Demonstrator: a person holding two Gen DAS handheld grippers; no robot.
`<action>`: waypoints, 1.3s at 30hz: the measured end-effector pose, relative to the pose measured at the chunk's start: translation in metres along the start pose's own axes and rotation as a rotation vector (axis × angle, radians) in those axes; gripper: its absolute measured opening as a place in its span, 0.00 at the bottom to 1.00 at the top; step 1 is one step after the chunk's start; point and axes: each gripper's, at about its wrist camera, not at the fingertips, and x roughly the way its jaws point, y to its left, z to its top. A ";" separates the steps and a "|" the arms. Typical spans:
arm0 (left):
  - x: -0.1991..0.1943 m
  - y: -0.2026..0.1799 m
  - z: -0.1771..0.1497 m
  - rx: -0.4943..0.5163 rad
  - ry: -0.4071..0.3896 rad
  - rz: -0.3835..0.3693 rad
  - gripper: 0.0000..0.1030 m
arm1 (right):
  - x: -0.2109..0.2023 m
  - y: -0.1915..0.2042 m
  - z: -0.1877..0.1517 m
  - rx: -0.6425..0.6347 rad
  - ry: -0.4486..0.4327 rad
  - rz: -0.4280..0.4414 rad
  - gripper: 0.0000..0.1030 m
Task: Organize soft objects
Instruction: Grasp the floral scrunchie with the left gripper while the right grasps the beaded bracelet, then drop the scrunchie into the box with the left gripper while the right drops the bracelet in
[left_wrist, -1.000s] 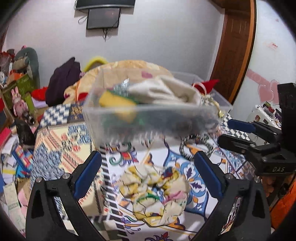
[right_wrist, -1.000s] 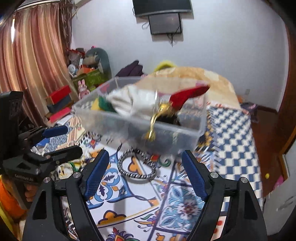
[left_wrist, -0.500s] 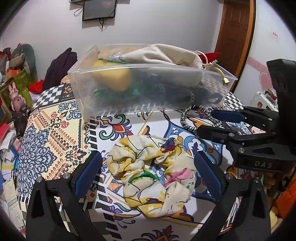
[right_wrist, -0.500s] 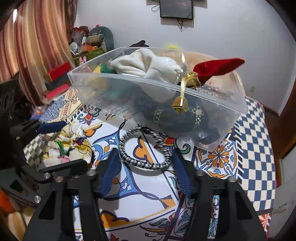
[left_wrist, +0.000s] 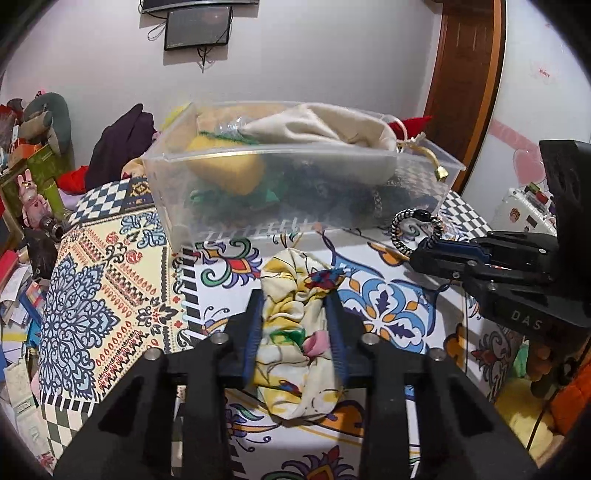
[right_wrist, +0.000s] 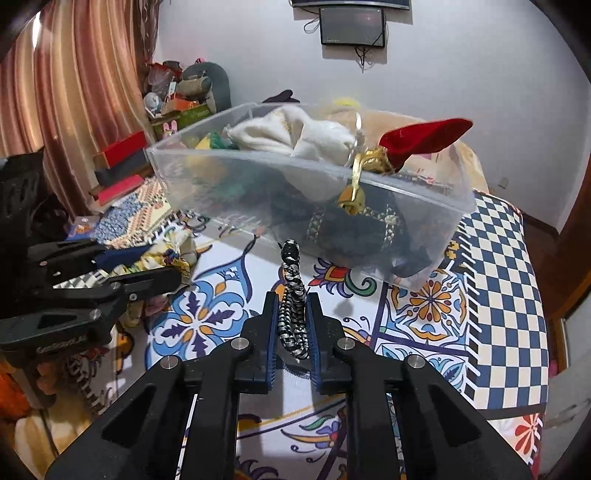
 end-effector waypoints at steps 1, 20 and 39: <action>-0.004 -0.002 0.000 0.008 -0.012 0.003 0.26 | -0.004 0.000 0.001 0.002 -0.010 0.007 0.12; -0.059 -0.014 0.077 0.035 -0.232 -0.003 0.21 | -0.081 -0.014 0.047 0.007 -0.264 -0.046 0.12; 0.020 -0.012 0.131 0.032 -0.187 0.062 0.21 | -0.016 -0.032 0.073 0.032 -0.172 -0.093 0.12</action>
